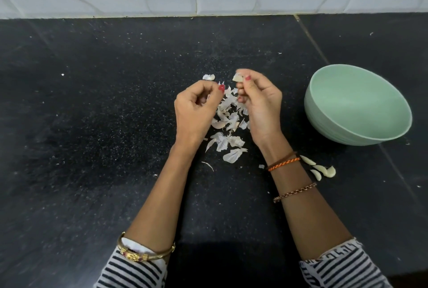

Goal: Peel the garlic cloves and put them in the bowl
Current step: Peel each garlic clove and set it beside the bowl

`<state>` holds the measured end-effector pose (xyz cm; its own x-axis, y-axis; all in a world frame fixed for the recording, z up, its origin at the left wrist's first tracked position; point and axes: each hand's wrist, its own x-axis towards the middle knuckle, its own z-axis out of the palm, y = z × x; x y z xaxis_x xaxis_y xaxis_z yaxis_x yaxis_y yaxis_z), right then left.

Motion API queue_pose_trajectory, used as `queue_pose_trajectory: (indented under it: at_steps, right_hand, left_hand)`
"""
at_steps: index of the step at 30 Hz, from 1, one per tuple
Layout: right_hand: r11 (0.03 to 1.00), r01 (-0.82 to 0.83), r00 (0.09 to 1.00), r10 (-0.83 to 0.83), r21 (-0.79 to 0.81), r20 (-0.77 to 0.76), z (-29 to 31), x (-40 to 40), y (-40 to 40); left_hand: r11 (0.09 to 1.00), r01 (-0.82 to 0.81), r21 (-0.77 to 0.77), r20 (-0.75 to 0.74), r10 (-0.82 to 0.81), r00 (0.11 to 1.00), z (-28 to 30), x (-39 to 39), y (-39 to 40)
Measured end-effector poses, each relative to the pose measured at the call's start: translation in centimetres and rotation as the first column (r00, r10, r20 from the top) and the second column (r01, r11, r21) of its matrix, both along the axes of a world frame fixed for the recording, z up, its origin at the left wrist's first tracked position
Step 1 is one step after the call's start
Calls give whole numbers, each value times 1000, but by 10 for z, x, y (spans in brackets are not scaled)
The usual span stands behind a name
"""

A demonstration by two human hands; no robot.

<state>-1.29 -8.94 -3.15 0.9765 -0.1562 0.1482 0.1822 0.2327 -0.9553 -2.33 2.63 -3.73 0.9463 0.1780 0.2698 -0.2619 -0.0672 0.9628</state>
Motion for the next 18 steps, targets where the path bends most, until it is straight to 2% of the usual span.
queue_pose_trajectory:
  at_steps: [4, 10, 14, 18]
  right_hand:
    - [979, 53, 996, -36, -199, 87, -3, -1, 3]
    - [946, 79, 979, -14, -315, 205, -8, 1, 1]
    - [869, 143, 966, -19, -473, 257, -14, 5, -2]
    - [806, 269, 937, -92, -527, 337, -15, 5, -4]
  left_hand:
    - [994, 78, -74, 2, -78, 997, 0, 1, 0]
    - [995, 50, -89, -21, -52, 998, 0, 2, 4]
    - [996, 48, -77, -64, -53, 997, 0, 2, 4]
    - [990, 96, -107, -71, -104, 992, 0, 2, 3]
